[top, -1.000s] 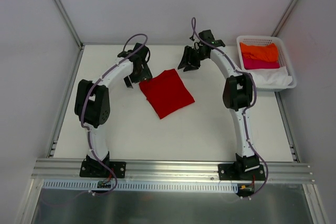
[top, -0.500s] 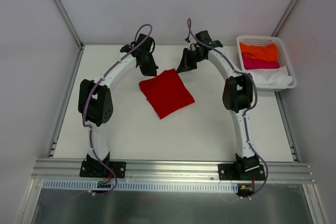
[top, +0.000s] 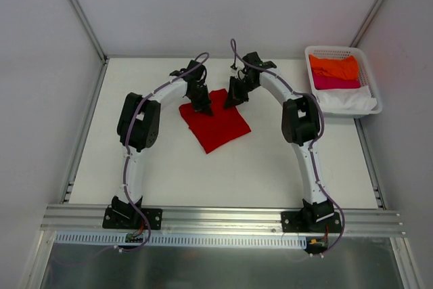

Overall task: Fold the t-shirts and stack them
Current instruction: Fold the long partially folded tshirt into a neat square

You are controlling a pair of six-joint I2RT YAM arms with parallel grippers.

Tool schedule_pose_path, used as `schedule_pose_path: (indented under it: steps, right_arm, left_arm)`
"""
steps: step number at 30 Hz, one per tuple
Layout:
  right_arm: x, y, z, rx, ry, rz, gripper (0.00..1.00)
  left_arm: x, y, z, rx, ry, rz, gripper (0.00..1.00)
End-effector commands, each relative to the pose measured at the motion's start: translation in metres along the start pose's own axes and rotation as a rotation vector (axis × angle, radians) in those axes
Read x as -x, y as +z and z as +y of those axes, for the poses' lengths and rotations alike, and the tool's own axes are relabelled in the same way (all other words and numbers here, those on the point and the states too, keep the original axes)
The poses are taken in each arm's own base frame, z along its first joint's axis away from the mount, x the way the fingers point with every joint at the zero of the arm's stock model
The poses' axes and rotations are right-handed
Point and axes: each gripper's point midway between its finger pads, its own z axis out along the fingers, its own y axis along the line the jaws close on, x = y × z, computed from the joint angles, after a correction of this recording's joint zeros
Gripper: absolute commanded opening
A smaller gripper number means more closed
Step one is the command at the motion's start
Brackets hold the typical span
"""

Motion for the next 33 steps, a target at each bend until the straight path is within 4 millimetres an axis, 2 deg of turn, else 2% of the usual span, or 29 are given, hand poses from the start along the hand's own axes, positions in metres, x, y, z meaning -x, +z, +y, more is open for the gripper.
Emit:
schedule_pose_path:
  steps: [1, 6, 11, 19, 23, 24, 25, 26, 28, 29, 31, 33]
  right_arm:
    - [-0.013, 0.005, -0.019, -0.089, -0.001, 0.037, 0.01]
    - [-0.026, 0.009, -0.048, -0.219, 0.032, 0.079, 0.01]
    - [-0.04, 0.007, -0.073, -0.336, 0.015, 0.124, 0.01]
    - [-0.051, 0.002, -0.074, -0.386, -0.012, 0.155, 0.01]
    - [-0.056, -0.007, -0.063, -0.378, -0.045, 0.152, 0.01]
    - [-0.056, -0.008, -0.057, -0.362, -0.058, 0.146, 0.01]
    - [-0.051, -0.019, -0.042, -0.347, -0.081, 0.112, 0.01]
    - [-0.05, -0.024, -0.032, -0.334, -0.098, 0.097, 0.0]
    - [-0.046, -0.035, -0.012, -0.3, -0.124, 0.061, 0.01]
    - [-0.044, -0.046, 0.005, -0.281, -0.151, 0.031, 0.01]
    - [-0.046, -0.06, 0.023, -0.26, -0.169, 0.003, 0.01]
    - [-0.053, -0.063, 0.031, -0.256, -0.184, 0.005, 0.01]
  left_arm:
    - [-0.009, -0.002, -0.002, -0.027, 0.043, 0.019, 0.0]
    - [-0.029, 0.006, 0.025, 0.044, 0.033, 0.054, 0.0]
    - [-0.048, -0.002, 0.047, 0.107, 0.035, 0.06, 0.0]
    - [-0.065, -0.023, 0.07, 0.164, 0.029, 0.042, 0.0]
    - [-0.064, -0.041, 0.071, 0.175, 0.027, -0.007, 0.0]
    - [-0.056, -0.053, 0.065, 0.17, 0.036, -0.053, 0.0]
    - [-0.05, -0.062, 0.06, 0.164, 0.045, -0.087, 0.0]
    - [-0.042, -0.078, 0.051, 0.143, 0.058, -0.137, 0.0]
    - [-0.032, -0.097, 0.038, 0.121, 0.083, -0.192, 0.0]
    - [-0.025, -0.111, 0.027, 0.094, 0.093, -0.226, 0.0]
    - [-0.024, -0.12, 0.021, 0.087, 0.084, -0.224, 0.0]
    - [-0.028, -0.121, 0.022, 0.089, 0.068, -0.207, 0.0]
